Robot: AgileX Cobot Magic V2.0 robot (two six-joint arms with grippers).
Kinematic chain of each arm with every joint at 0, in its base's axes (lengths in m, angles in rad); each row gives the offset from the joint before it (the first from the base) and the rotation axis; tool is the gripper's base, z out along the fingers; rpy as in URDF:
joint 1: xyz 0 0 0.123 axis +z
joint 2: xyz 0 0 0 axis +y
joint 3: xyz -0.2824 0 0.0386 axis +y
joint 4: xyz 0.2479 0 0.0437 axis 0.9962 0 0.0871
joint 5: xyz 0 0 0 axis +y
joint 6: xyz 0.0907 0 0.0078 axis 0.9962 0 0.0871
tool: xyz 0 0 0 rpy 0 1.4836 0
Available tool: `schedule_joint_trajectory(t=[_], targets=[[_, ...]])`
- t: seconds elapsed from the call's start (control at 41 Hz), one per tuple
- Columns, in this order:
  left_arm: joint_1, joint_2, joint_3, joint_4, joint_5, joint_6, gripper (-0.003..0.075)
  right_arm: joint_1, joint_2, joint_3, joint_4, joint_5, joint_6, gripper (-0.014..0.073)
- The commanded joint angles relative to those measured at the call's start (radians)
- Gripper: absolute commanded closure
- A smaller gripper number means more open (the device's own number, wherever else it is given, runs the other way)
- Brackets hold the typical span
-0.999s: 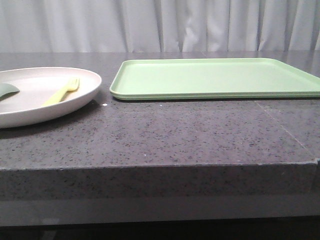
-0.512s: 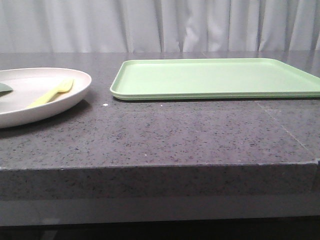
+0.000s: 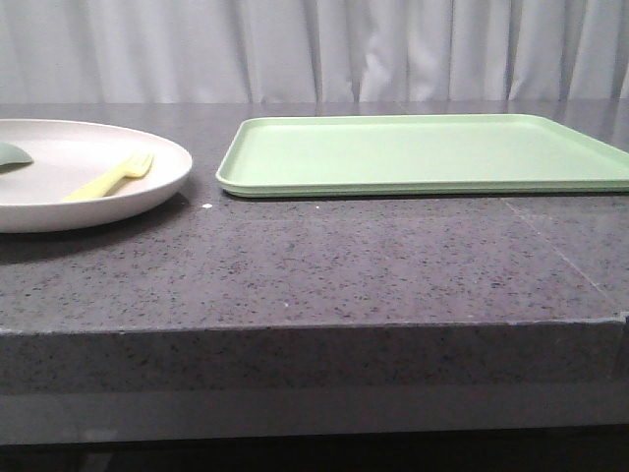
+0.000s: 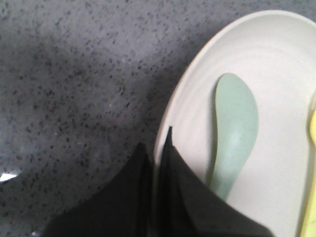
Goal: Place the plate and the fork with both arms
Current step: 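Carry the white plate with the left gripper onto the green tray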
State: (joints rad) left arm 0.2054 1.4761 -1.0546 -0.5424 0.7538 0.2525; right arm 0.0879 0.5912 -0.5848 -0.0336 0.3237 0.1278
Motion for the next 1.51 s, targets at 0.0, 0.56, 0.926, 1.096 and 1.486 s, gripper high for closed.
schedule_joint_trajectory(t=[0.0,0.56,0.926,1.096,1.486], targets=[[0.006,-0.036,-0.067,-0.121,-0.007,0.037,0.0738,-0.005,0.005,-0.037,0.0,-0.076,-0.005,-0.0009],[-0.341,0.163,-0.371,-0.185,-0.006,0.0,0.0738,-0.005,0.005,-0.037,0.0,-0.076,-0.005,-0.0009],[-0.609,0.479,-0.744,-0.185,-0.012,-0.103,0.0738,-0.005,0.005,-0.037,0.0,-0.076,-0.005,-0.0009],[-0.648,0.59,-0.894,-0.182,0.004,-0.164,0.0738,-0.005,0.005,-0.037,0.0,-0.076,-0.005,-0.0009],[-0.635,0.639,-0.95,-0.112,-0.053,-0.389,0.0736,-0.005,0.005,-0.037,0.0,-0.076,-0.005,-0.0009]])
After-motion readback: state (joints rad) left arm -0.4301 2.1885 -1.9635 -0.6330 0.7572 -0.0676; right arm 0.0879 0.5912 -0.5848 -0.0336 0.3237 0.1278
